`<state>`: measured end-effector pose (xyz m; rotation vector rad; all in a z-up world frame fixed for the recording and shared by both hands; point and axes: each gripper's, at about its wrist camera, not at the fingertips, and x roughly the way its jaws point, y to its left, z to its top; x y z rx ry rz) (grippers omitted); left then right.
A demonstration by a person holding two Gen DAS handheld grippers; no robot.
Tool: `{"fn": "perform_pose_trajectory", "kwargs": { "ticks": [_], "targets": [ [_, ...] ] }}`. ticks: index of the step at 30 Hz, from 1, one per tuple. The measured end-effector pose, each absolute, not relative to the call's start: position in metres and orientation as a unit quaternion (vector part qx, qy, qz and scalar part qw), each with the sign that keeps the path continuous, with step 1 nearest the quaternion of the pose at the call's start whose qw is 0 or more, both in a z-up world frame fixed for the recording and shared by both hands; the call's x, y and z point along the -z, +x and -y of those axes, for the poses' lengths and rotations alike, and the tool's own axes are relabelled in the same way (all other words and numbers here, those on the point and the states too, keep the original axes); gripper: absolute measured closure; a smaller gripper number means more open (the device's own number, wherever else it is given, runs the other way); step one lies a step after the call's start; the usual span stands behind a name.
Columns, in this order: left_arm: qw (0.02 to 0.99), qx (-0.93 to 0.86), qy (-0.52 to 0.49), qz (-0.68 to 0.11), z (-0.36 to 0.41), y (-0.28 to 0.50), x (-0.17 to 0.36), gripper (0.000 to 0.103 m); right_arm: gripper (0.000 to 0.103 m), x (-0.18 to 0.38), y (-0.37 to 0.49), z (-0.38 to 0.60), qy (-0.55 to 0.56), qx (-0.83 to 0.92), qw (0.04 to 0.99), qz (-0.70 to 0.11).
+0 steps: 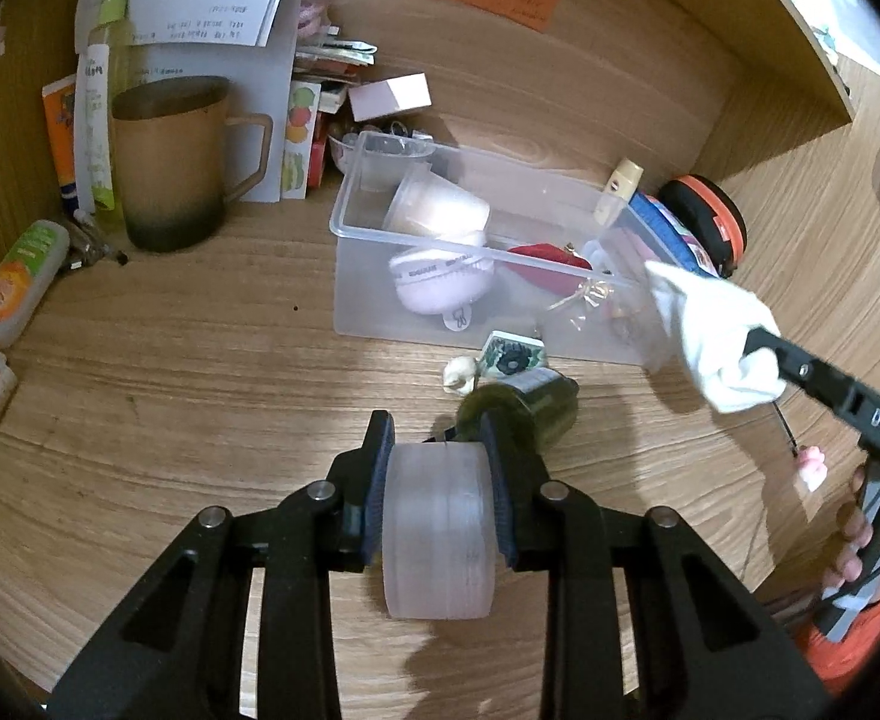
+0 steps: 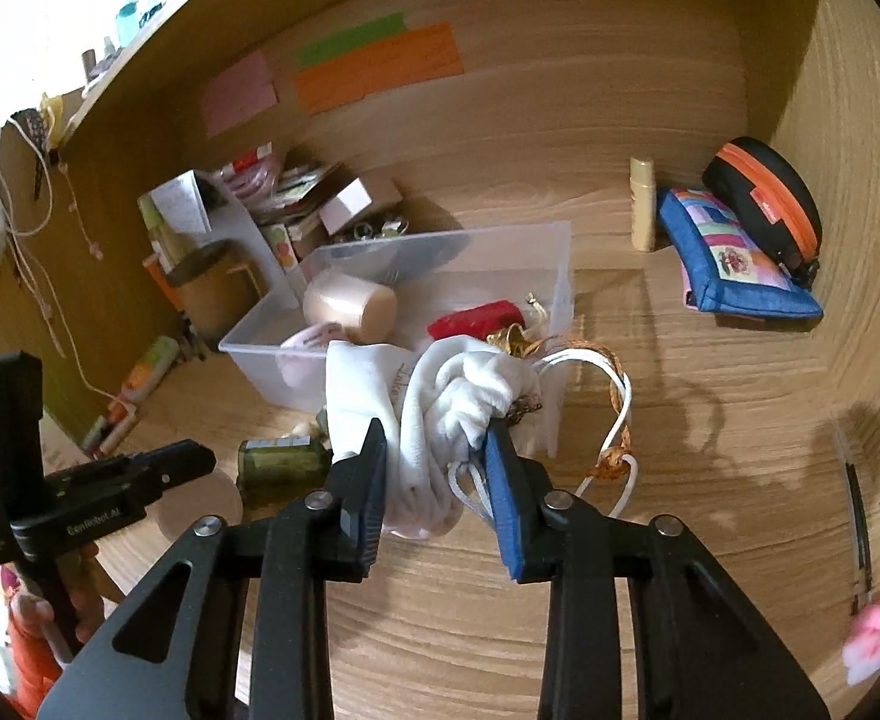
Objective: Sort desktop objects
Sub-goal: 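Carry the frosted cup and white cloth bag up over the clear plastic box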
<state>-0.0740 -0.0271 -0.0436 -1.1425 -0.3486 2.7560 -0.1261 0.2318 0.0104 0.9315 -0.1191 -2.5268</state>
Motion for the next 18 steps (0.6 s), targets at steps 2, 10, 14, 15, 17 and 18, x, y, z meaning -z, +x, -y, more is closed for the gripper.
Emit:
{"fn": "perform_pose_trajectory", "kwargs": {
  "ticks": [2,10,14,15,17,18],
  "targets": [
    [0.073,-0.915,-0.381,0.110,0.026,-0.072,0.044,0.074,0.075,-0.013,-0.126,-0.233,0.334,0.916,0.219,0.042],
    [0.074,-0.909,-0.404,0.076,0.015,-0.056,0.060,0.072,0.075,-0.013,-0.128,-0.226,0.337,0.911,0.235,0.036],
    [0.054,-0.917,-0.391,0.066,0.014,-0.047,0.059,0.074,0.075,-0.010,-0.129,-0.221,0.342,0.907,0.242,0.035],
    [0.053,-0.918,-0.387,0.069,0.016,-0.045,0.057,0.074,0.075,-0.010,-0.128,-0.221,0.341,0.907,0.244,0.034],
    [0.050,-0.920,-0.381,0.073,0.019,-0.043,0.052,0.074,0.075,-0.012,-0.128,-0.220,0.338,0.908,0.244,0.033],
    [0.051,-0.921,-0.379,0.074,0.020,-0.043,0.050,0.074,0.075,-0.014,-0.127,-0.219,0.336,0.909,0.244,0.033]
  ]
}}
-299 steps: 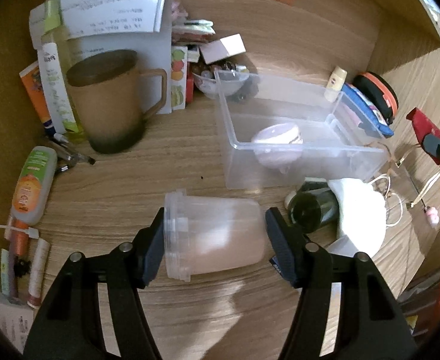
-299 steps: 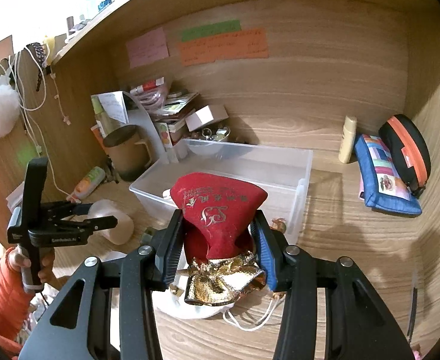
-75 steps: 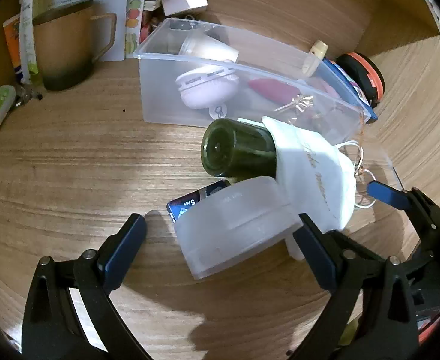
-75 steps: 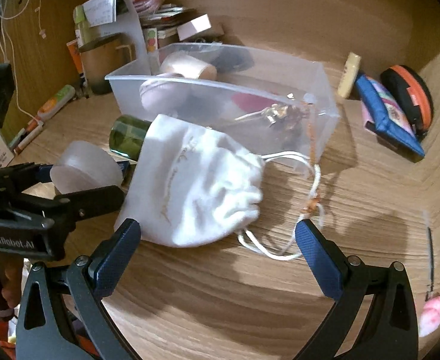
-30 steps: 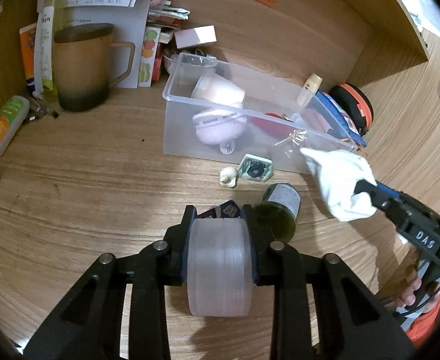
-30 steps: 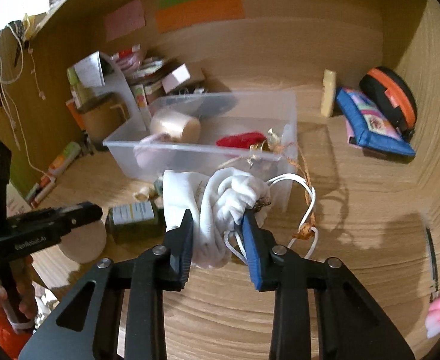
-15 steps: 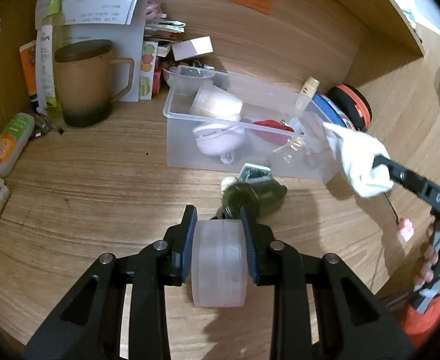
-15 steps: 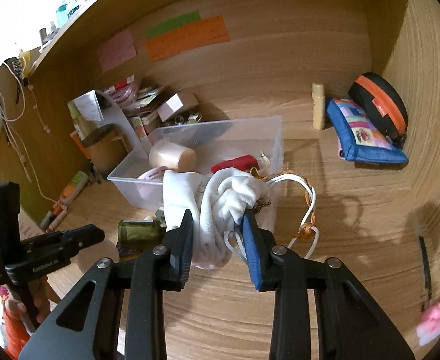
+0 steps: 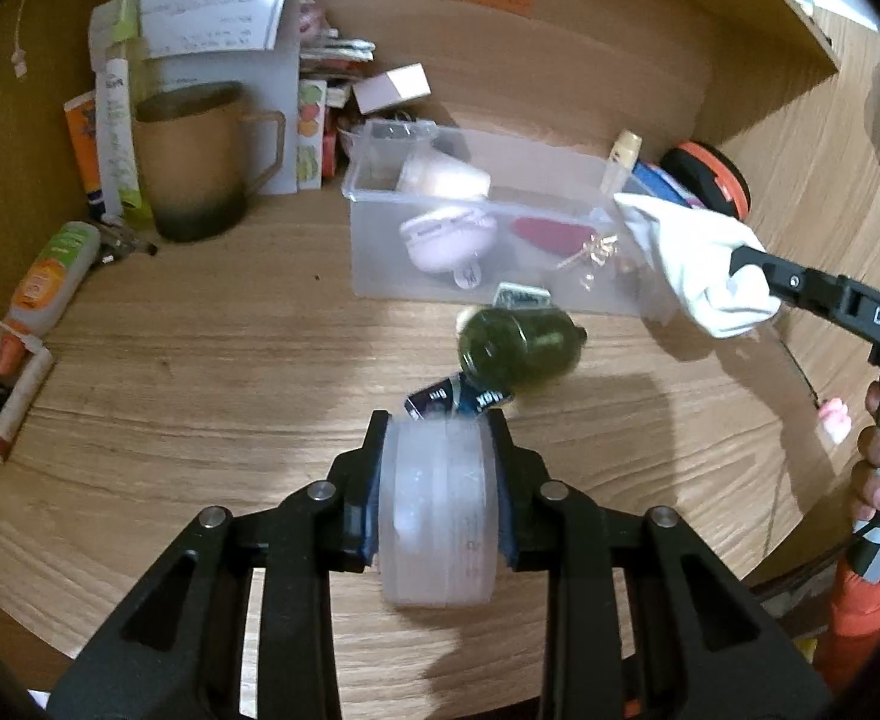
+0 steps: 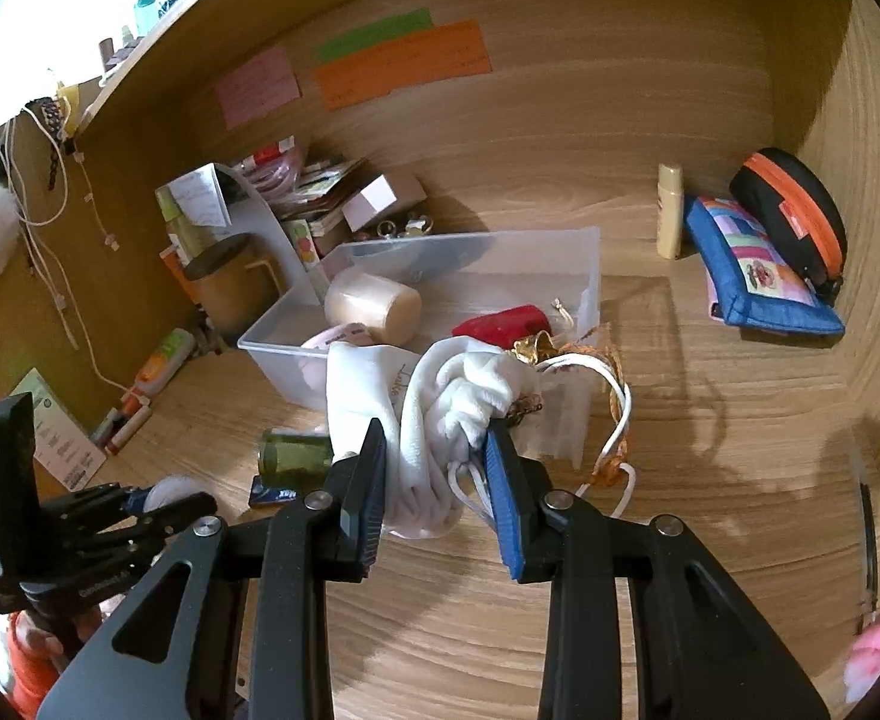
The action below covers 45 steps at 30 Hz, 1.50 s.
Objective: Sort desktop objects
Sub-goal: 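Carry the frosted cup and white cloth bag up over the clear plastic box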
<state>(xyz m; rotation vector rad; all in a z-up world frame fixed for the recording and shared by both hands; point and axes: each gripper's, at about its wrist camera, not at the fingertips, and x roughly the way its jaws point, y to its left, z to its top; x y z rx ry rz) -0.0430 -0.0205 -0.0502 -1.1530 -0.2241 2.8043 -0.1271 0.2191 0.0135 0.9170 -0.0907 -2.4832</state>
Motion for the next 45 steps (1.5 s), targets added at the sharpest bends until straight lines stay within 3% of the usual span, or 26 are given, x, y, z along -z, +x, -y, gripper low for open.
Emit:
{"fn": "perform_pose_trajectory", "kwargs": {
  "ticks": [27,45],
  "targets": [
    [0.057,-0.947,-0.304,0.092,0.045,-0.092,-0.031,0.074,0.075,-0.048,-0.152,-0.218,0.300,0.921,0.245,0.037],
    [0.093,-0.946,-0.304,0.070,0.021,-0.146,-0.044,0.074,0.075,-0.051,-0.197,-0.201,0.302,0.919,0.254,0.023]
  ]
}}
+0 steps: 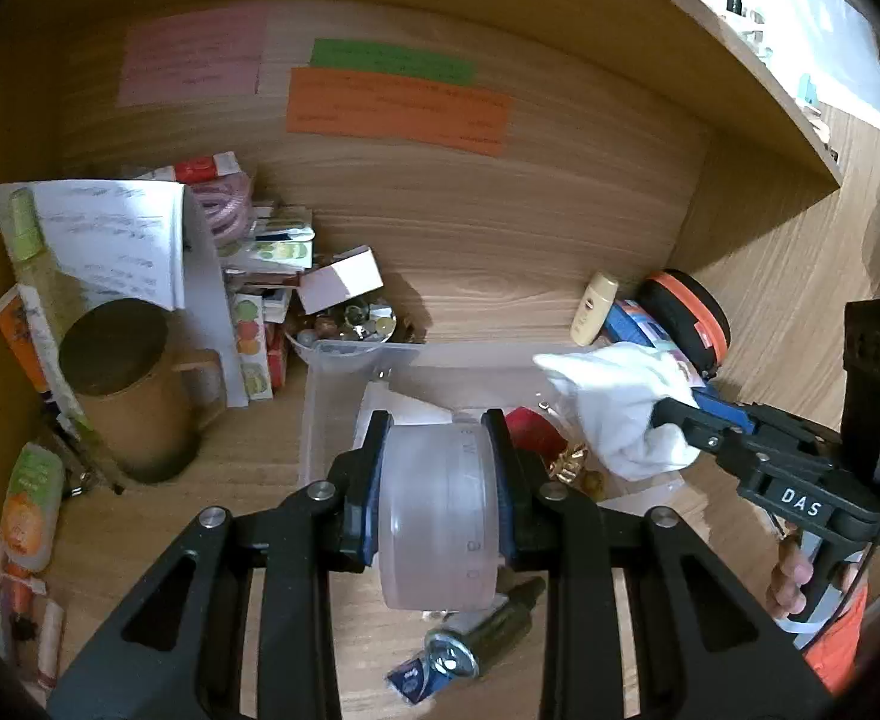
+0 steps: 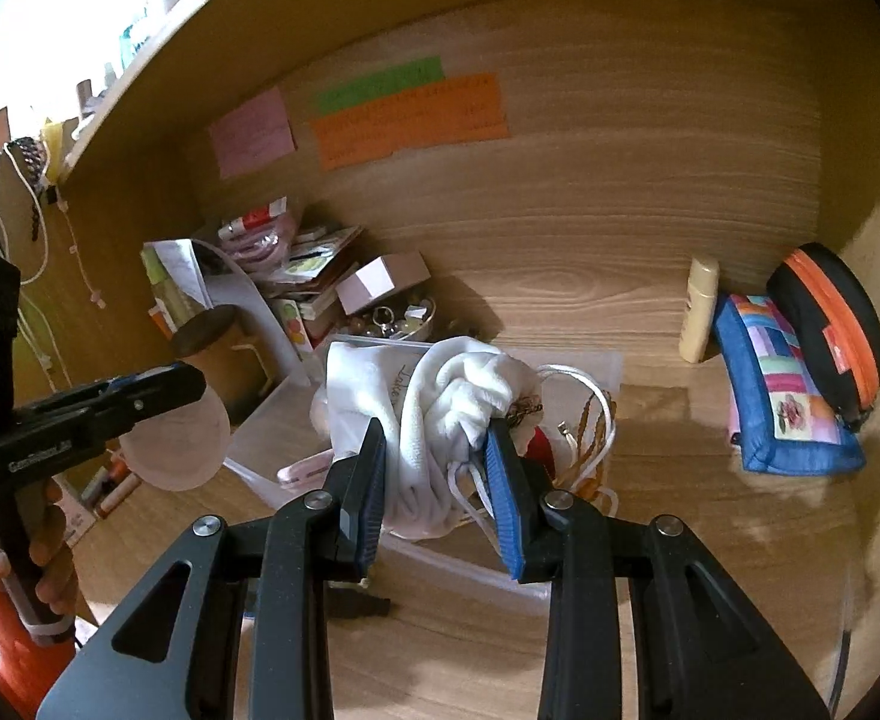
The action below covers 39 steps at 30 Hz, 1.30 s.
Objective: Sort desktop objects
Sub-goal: 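Carry the frosted cup and white cloth bag up over the clear plastic box, then lower the cup and bag into the box and open both grippers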
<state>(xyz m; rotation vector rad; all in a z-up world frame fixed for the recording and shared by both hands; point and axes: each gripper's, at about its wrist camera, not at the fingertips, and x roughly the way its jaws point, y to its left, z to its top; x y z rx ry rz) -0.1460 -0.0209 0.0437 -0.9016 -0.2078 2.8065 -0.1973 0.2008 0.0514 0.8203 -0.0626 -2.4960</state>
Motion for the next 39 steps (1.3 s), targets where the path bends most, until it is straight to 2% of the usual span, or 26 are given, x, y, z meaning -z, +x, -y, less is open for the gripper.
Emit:
{"fn": "perform_pose_trajectory", "kwargs": {
  "ticks": [17,39],
  "targets": [
    [0.119,-0.933,-0.333,0.065,0.000,-0.199,-0.025,0.074,0.075,-0.034,-0.241,-0.189,0.326,0.912,0.247,-0.009],
    [0.131,-0.915,-0.377,0.060,-0.031,-0.233,0.014,0.074,0.074,0.002,-0.266,-0.195,0.376,0.888,0.266,0.003]
  ]
}}
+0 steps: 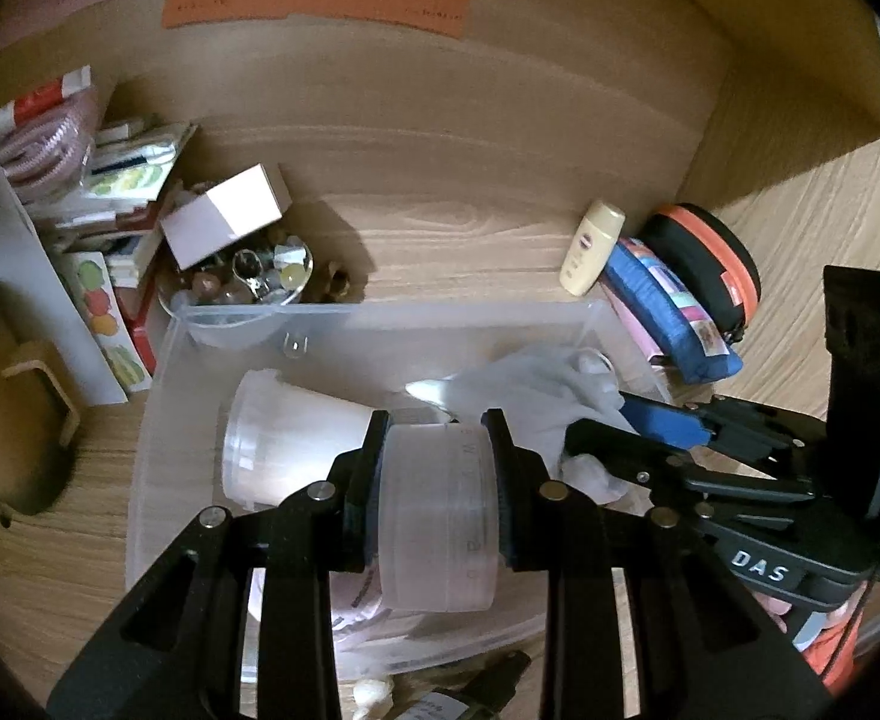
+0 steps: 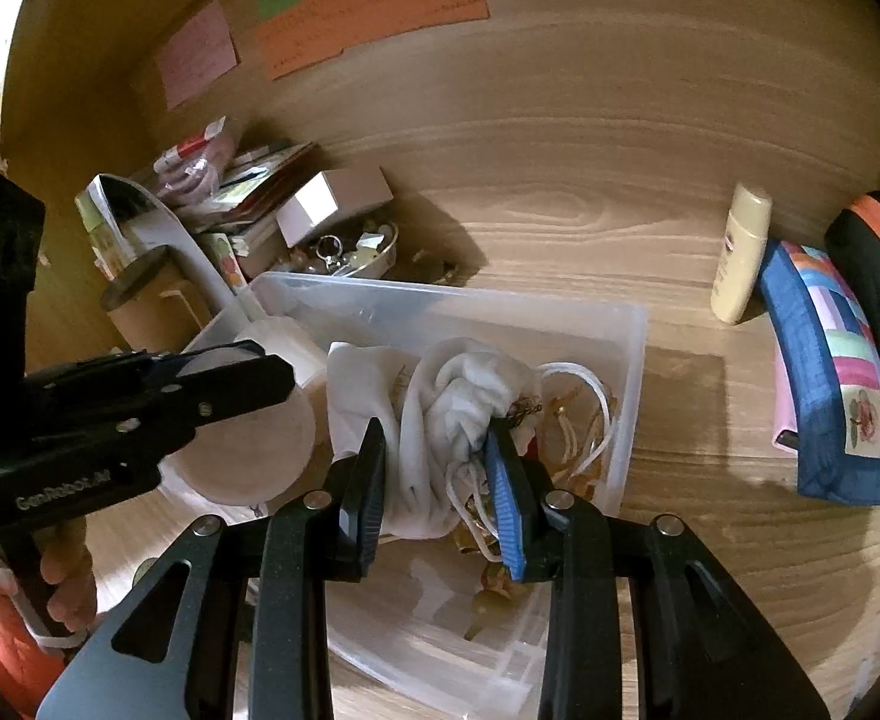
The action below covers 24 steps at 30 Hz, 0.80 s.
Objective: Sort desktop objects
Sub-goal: 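Lower the cup and bag into the box and open both grippers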
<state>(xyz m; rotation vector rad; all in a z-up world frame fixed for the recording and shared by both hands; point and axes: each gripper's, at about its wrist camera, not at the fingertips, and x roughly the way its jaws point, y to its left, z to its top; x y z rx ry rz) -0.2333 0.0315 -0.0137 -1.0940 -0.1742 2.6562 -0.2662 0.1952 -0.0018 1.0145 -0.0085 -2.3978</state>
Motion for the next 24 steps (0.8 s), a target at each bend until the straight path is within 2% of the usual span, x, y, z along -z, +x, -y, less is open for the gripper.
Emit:
{"fn": "perform_pose_trajectory", "kwargs": {
  "ticks": [24],
  "targets": [
    [0.122,-0.910,-0.394,0.044,-0.033,-0.241,0.031,0.072,0.070,0.012,-0.258,-0.177,0.372,0.893,0.239,-0.080]
  ]
}}
